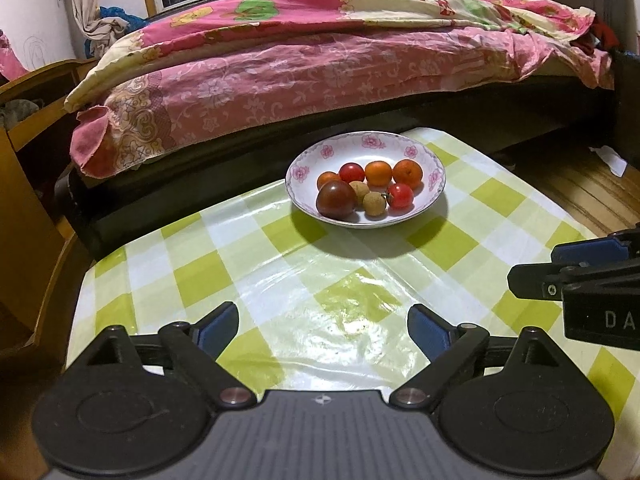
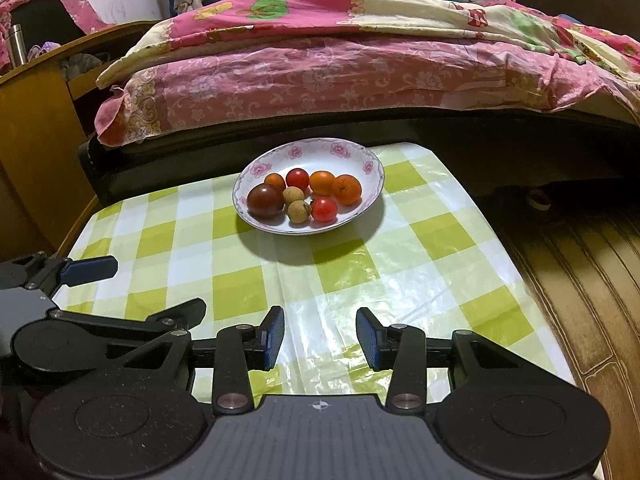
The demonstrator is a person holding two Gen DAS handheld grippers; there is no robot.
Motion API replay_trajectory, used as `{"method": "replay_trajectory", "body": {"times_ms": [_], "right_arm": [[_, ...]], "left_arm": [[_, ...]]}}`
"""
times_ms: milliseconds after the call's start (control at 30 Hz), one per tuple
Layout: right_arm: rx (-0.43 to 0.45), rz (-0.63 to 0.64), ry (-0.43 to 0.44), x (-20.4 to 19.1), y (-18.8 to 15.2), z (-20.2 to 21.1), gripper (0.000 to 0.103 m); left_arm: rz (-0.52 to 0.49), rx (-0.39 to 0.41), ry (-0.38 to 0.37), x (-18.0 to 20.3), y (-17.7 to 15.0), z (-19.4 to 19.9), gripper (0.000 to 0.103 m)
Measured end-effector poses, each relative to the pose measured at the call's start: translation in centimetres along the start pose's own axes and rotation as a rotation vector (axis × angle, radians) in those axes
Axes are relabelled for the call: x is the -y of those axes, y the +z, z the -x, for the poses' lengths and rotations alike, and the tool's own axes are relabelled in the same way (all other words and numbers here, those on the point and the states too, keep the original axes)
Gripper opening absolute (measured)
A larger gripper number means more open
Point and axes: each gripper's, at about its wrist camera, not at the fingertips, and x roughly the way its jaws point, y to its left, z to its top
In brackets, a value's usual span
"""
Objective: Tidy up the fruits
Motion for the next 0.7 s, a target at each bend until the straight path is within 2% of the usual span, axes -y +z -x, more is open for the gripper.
{"method": "replay_trajectory", "body": {"times_ms": [700], "right_arm": [[-0.002,-0.001,0.002,-0.6,-1.6,1.6,0.037]], "left_arm": [[0.003,-0.004,0.019,0.2,-1.1,1.9,0.103]]}}
